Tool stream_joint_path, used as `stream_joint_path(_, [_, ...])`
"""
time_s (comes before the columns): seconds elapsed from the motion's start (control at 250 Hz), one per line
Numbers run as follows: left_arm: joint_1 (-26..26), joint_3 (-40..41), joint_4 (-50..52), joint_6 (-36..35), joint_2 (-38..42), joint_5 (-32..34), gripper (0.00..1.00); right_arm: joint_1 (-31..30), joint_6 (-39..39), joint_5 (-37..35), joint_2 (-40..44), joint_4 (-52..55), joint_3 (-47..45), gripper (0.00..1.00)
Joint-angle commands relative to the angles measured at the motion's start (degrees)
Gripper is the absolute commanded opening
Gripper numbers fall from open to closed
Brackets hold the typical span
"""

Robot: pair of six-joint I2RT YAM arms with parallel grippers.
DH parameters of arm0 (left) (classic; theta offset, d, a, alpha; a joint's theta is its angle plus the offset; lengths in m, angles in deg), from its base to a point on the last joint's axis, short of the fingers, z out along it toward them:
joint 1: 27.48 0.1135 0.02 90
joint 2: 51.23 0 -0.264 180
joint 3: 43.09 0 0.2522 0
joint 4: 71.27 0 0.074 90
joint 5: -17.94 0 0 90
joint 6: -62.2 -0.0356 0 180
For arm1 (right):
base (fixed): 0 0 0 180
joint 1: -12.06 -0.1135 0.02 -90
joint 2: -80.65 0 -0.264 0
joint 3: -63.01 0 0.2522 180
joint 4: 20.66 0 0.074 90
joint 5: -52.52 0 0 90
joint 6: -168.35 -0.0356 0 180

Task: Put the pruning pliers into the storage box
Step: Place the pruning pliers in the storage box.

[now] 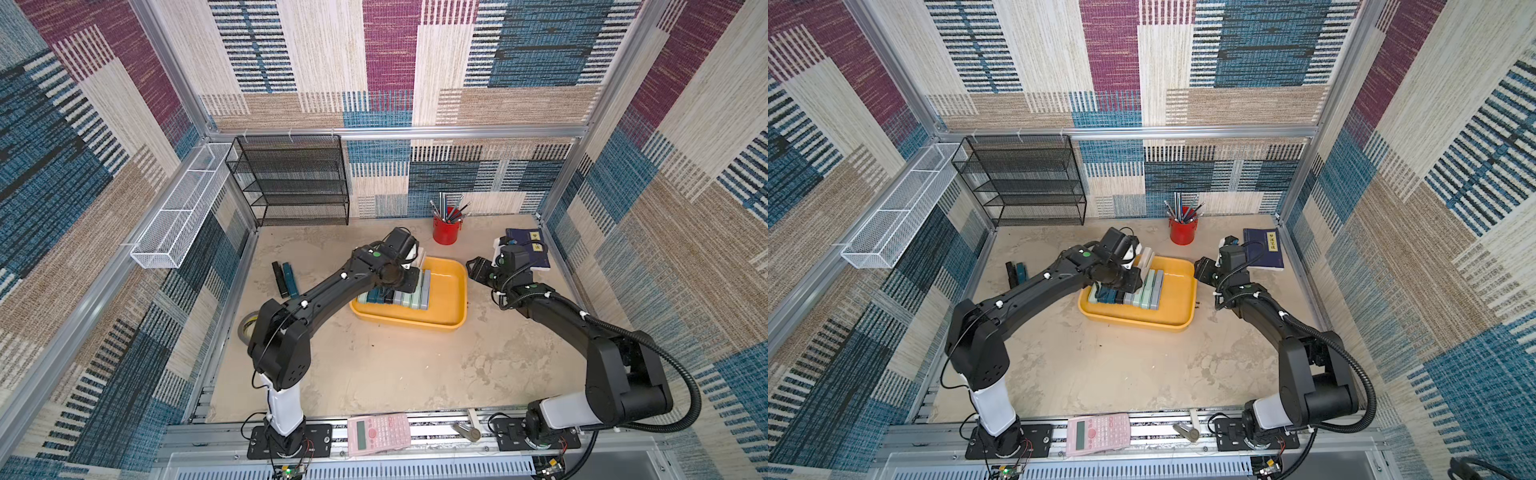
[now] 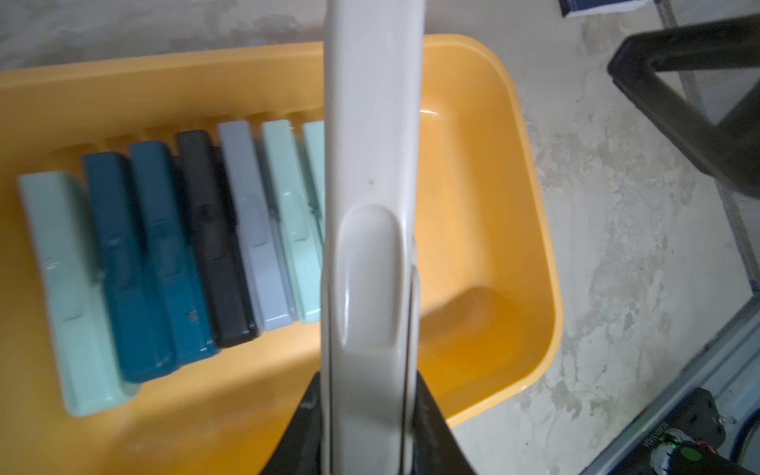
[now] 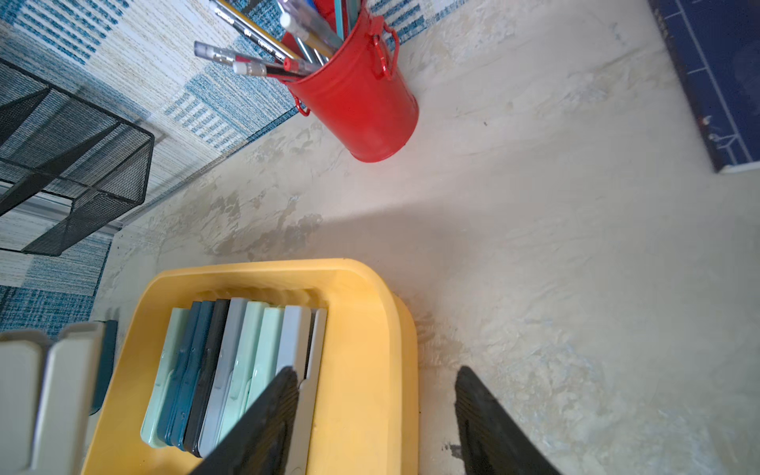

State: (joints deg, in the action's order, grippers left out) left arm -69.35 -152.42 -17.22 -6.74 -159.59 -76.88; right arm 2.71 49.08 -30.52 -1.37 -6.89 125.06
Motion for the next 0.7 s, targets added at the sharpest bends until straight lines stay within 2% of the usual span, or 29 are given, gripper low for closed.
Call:
stream_joint_path(0.0, [-2.47,-3.85,0.02,6.30,-3.57,1.16,0.15,0.88,-0.09,0.20,1.59,-2.62,-1.04,0.63])
stream_joint_path(0.236, [-7.82,-12.88,2.53,12.10,-12.95,6.68,0.15,2.25,-0.70,1.81,3.74,-4.63,-4.07,0.62])
stream_joint_path(0.696, [-8.55,-19.68,4.55,14.29,-22.52,11.06,0.17,2.58,-1.61,4.20,2.96,-6.67,-5.04,0.62])
